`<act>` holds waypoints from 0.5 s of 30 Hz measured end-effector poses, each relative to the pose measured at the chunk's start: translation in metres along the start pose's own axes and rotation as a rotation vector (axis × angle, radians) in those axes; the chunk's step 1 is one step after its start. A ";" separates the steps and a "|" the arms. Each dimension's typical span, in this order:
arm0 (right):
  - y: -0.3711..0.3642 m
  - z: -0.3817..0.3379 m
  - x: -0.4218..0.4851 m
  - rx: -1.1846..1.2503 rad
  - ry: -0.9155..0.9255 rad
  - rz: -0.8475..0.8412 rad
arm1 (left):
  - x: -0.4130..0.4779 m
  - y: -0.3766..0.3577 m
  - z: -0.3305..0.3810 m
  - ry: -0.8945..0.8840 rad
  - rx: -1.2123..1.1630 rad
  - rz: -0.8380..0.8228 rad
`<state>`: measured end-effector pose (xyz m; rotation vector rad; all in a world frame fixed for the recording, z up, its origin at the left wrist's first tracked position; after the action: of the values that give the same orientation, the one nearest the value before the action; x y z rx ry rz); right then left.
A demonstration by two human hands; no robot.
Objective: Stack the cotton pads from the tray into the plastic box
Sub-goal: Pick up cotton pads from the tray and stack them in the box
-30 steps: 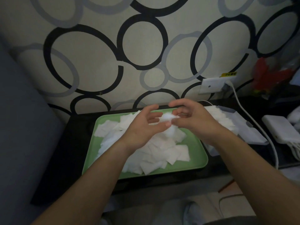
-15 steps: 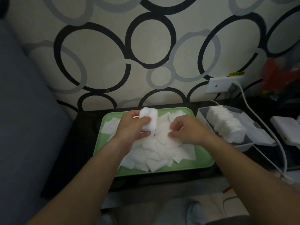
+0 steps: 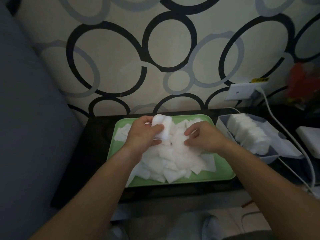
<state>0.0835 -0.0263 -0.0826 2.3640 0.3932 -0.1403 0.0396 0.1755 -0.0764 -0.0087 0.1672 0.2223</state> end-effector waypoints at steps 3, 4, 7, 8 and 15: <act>0.007 0.002 -0.002 0.164 -0.025 -0.018 | 0.001 0.003 -0.001 -0.004 0.012 -0.002; 0.009 0.004 -0.003 0.230 -0.029 -0.020 | 0.001 0.003 -0.001 -0.004 0.016 -0.005; 0.011 0.002 -0.007 0.469 -0.020 -0.054 | 0.001 0.002 -0.003 0.005 0.021 -0.012; 0.011 0.000 -0.008 0.554 -0.001 -0.074 | 0.000 0.002 -0.004 0.013 0.020 -0.012; 0.004 -0.025 -0.012 0.972 0.153 -0.193 | -0.006 -0.016 -0.007 0.077 0.035 -0.128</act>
<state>0.0727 -0.0152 -0.0593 3.2978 0.7536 -0.2916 0.0361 0.1585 -0.0829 0.0072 0.2461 0.0913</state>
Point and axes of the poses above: each hand's wrist, its own x-axis towards the middle knuckle, its own y-axis out of the back of the hand, z = x × y, the point moved 5 cm from there along x, towards the middle knuckle, and after that the axes turned 1 degree about -z, right-handed, at the moved point
